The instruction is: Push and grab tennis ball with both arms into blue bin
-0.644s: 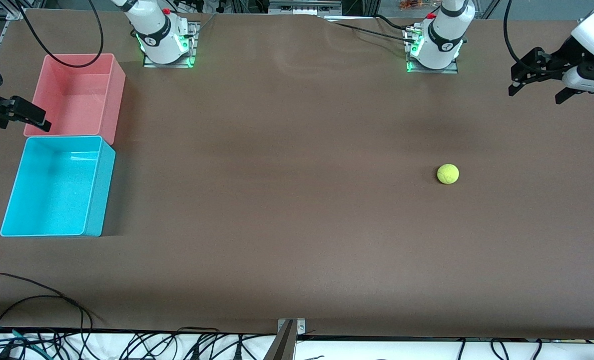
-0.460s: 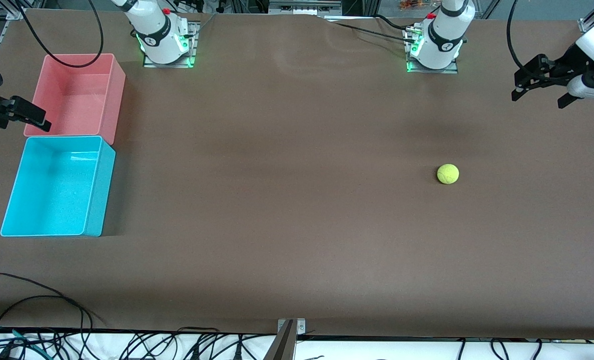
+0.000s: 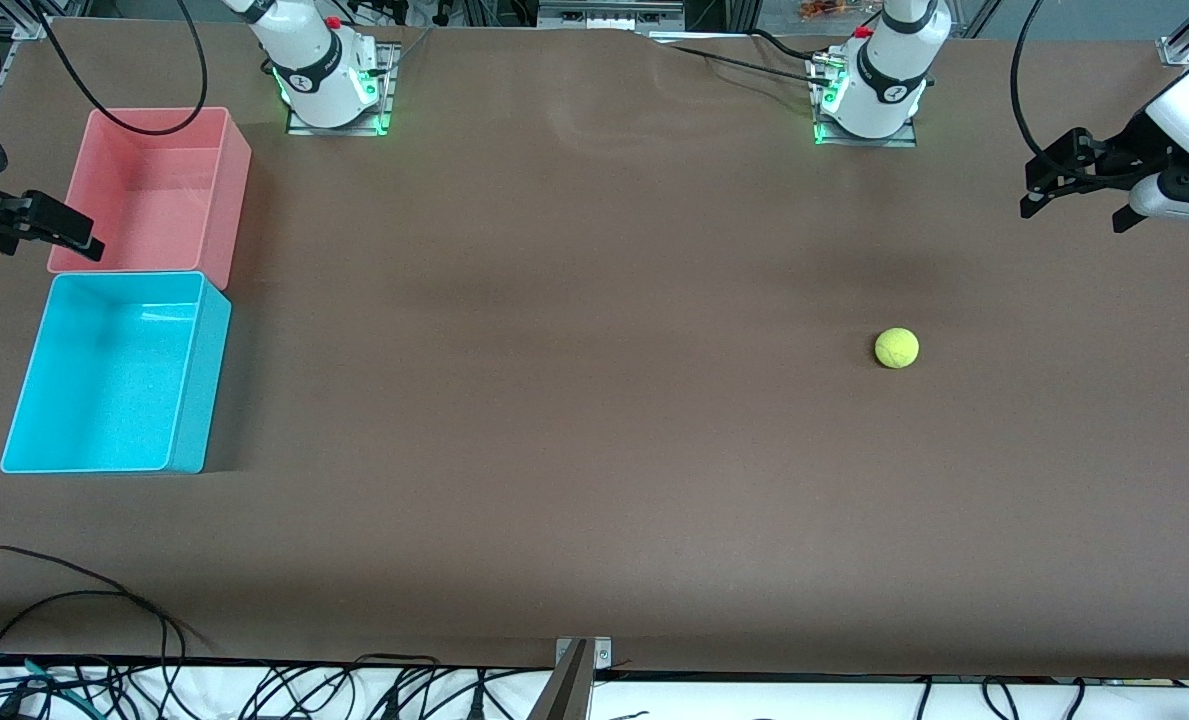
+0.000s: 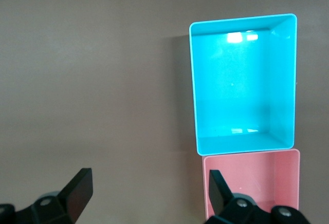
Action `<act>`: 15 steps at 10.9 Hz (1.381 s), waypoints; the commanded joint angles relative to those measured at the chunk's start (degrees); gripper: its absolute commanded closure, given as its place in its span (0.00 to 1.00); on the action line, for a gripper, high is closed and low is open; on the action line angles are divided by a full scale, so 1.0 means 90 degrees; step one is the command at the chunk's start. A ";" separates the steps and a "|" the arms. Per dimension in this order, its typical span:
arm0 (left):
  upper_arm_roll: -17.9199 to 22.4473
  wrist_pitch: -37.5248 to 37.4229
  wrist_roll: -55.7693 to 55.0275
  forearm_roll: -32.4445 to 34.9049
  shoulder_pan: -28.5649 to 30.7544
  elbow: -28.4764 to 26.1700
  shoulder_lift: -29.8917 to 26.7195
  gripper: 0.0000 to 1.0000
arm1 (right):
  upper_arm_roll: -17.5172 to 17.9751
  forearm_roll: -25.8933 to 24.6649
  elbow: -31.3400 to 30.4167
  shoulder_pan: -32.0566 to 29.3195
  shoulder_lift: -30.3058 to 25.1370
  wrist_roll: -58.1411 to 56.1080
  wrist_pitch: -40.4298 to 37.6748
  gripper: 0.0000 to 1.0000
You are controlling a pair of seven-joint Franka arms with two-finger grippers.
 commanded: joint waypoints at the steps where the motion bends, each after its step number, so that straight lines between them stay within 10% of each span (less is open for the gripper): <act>1: 0.0013 -0.0201 -0.0107 0.0078 -0.0111 0.0248 0.0088 0.00 | 0.0020 -0.0049 0.0164 0.0006 0.0031 0.0133 -0.0182 0.00; 15: -0.0095 -0.0572 -0.0683 0.0215 -0.0102 0.0257 0.0088 0.00 | 0.0010 -0.0039 0.0164 -0.0003 0.0050 0.0191 -0.0133 0.00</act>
